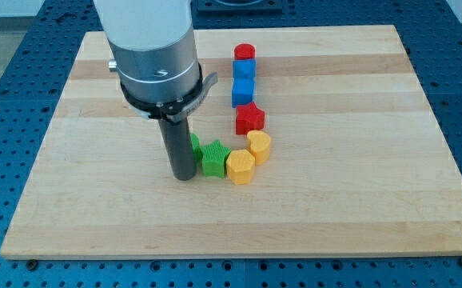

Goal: Point at the yellow heart

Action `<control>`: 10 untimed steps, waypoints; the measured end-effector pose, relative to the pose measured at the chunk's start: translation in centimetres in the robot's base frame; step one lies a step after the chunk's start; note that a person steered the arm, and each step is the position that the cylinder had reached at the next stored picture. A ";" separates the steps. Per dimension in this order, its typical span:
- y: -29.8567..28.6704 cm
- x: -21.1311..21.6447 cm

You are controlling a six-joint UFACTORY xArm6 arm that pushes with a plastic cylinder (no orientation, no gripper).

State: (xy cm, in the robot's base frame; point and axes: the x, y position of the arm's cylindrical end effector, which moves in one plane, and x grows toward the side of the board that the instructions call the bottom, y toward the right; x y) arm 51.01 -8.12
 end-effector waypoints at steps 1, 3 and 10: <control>0.0 -0.3; 1.5 5.7; 18.1 -0.3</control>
State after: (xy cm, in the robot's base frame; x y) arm 50.69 9.96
